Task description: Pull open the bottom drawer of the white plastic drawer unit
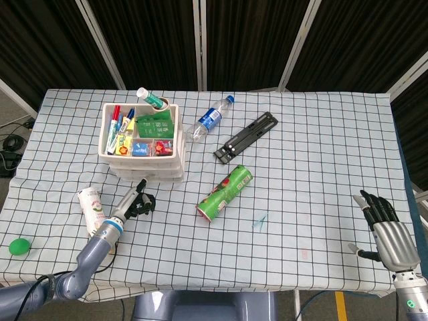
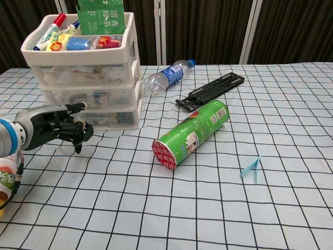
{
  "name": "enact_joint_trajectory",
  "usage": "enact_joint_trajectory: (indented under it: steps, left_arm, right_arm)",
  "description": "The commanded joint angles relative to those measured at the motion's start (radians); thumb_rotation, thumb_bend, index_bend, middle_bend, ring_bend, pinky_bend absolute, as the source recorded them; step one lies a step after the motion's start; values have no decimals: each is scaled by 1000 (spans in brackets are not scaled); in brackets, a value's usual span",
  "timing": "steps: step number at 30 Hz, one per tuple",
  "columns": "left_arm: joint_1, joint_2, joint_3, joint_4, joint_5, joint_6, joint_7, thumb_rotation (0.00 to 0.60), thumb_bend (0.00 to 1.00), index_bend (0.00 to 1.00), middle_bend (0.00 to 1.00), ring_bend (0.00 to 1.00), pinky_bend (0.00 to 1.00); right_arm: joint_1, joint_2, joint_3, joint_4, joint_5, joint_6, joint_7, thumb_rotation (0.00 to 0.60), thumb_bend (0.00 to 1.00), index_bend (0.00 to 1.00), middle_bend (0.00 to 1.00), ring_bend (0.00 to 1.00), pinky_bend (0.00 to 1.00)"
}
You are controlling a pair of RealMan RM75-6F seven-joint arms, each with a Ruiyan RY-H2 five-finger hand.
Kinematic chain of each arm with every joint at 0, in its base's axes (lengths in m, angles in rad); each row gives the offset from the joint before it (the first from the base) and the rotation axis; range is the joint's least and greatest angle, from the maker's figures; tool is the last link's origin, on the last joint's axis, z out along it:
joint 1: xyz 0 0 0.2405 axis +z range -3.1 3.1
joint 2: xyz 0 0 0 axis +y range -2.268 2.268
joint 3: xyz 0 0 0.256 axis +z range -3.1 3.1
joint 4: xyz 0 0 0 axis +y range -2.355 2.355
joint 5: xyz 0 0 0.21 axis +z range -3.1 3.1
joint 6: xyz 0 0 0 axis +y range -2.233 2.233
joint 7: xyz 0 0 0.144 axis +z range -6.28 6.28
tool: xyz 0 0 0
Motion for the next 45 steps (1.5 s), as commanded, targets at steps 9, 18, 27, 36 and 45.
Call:
enact_joint_trajectory:
  steps: [9,18,27,36,45]
  left_arm:
    - [-17,-9,-3,8,-32,-12,27,600,1000,0,704,698,579]
    - [-26,-22,-13,16,-36,-15,31,600,1000,4,704,698,579]
    - [-24,-22,-16,15,-19,-18,22,600,1000,88,704,698,579]
    - [-16,-18,-8,9,12,-24,9,600,1000,138,704,698,579]
    - [-6,-9,2,-4,41,-23,-1,600,1000,151,704,698,579]
  right_arm:
    - [0,-3,-1,0,-2,1,-5,600,17,24,0,0,0]
    - [1,-5,-2,1,0,-4,-10,600,17,24,0,0,0]
    - [2,-6,-2,1,0,-5,-14,600,17,24,0,0,0]
    - [2,-7,-3,0,2,-8,-19,600,17,24,0,0,0]
    - [2,-6,-2,-2,4,-8,-19,600,17,24,0,0,0]
